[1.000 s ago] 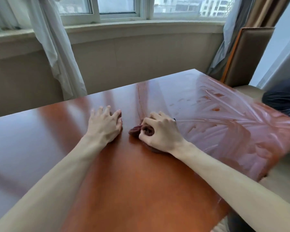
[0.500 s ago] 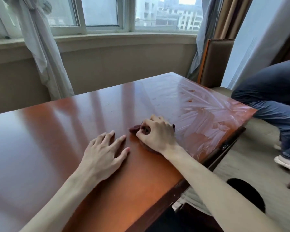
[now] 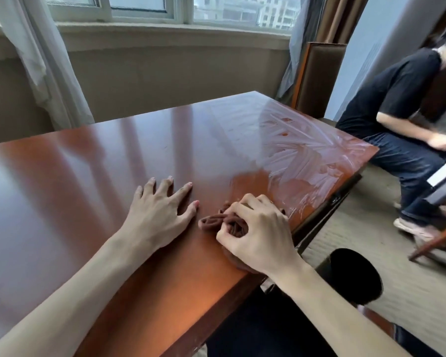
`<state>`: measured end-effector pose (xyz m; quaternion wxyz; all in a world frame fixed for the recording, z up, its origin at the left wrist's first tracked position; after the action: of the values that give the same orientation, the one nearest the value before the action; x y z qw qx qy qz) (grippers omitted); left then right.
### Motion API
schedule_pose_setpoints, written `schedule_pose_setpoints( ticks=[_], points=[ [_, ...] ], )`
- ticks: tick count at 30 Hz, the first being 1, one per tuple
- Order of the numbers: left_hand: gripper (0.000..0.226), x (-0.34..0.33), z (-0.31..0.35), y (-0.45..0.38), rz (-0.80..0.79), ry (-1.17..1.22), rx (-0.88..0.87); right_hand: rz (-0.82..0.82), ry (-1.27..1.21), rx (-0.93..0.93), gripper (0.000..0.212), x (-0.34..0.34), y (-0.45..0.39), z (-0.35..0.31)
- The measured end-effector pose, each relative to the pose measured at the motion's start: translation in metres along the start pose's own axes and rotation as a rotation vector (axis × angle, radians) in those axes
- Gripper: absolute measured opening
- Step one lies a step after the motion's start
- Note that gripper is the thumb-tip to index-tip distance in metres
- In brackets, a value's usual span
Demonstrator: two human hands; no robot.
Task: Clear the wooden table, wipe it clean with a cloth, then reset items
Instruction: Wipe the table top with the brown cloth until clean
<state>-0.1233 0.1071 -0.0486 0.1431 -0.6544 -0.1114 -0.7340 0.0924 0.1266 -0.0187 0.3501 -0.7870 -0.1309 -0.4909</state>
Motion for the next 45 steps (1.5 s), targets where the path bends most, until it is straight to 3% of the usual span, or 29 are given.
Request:
schedule_pose_setpoints(
  ticks=[2,5,8,12,16,20,23,26,28,31,33,36,38,41,43,45],
  points=[
    [0.074,0.007,-0.001,-0.005,-0.061,-0.07,-0.029,0.028,0.075,-0.039,0.027,-0.002,-0.028,0.019],
    [0.081,0.018,-0.002,0.0,-0.191,-0.125,-0.133,0.081,0.128,-0.242,0.029,-0.005,-0.065,0.039],
    [0.09,0.017,-0.008,0.014,-0.299,-0.11,-0.249,0.137,0.147,-0.218,0.027,-0.013,-0.018,-0.002],
    [0.093,0.013,-0.012,0.019,-0.284,-0.142,-0.274,0.063,0.068,-0.11,0.028,-0.005,0.001,-0.004],
    [0.095,0.014,-0.011,0.021,-0.283,-0.141,-0.277,0.119,0.184,-0.286,0.028,-0.002,-0.041,0.027],
    [0.111,0.013,-0.011,0.02,-0.274,-0.136,-0.283,0.054,0.043,-0.087,0.026,-0.005,0.02,-0.024],
    [0.098,0.013,-0.01,0.021,-0.281,-0.132,-0.276,0.062,0.109,-0.107,0.027,-0.002,-0.019,0.014],
    [0.091,0.014,-0.01,0.022,-0.289,-0.135,-0.265,0.12,0.155,-0.29,0.029,-0.001,-0.052,0.042],
    [0.093,0.014,-0.01,0.022,-0.279,-0.136,-0.267,0.13,0.195,-0.206,0.028,-0.007,-0.026,0.017],
    [0.095,0.013,-0.01,0.021,-0.273,-0.138,-0.272,0.051,0.04,-0.071,0.022,-0.001,0.009,-0.001],
    [0.094,0.012,-0.011,0.02,-0.274,-0.13,-0.268,0.055,0.091,-0.092,0.024,0.001,-0.018,0.03],
    [0.093,0.012,-0.011,0.02,-0.277,-0.116,-0.261,0.093,0.169,-0.273,0.029,0.004,-0.06,0.065],
    [0.091,0.013,-0.01,0.02,-0.28,-0.124,-0.264,0.142,0.234,-0.206,0.03,-0.003,-0.043,0.048],
    [0.085,0.016,-0.008,0.02,-0.307,-0.127,-0.251,0.1,0.063,-0.046,0.024,-0.003,0.007,0.012],
    [0.083,0.018,-0.007,0.021,-0.328,-0.126,-0.242,0.052,0.015,-0.001,0.025,0.0,-0.005,0.027],
    [0.082,0.02,-0.006,0.022,-0.329,-0.122,-0.246,0.059,0.11,-0.076,0.029,-0.001,-0.045,0.057]
  ],
)
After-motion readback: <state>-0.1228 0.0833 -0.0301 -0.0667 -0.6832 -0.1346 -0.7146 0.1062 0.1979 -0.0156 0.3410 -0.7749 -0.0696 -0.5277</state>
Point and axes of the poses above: each hand's wrist, its own y-axis away from the middle knuckle, its own x-axis out of the back of the hand, z = x × y, the point moved 2 cm from there along -y, towards the middle knuckle, and after that the axes turned 6 degrees about x, right-handed, at the moved point
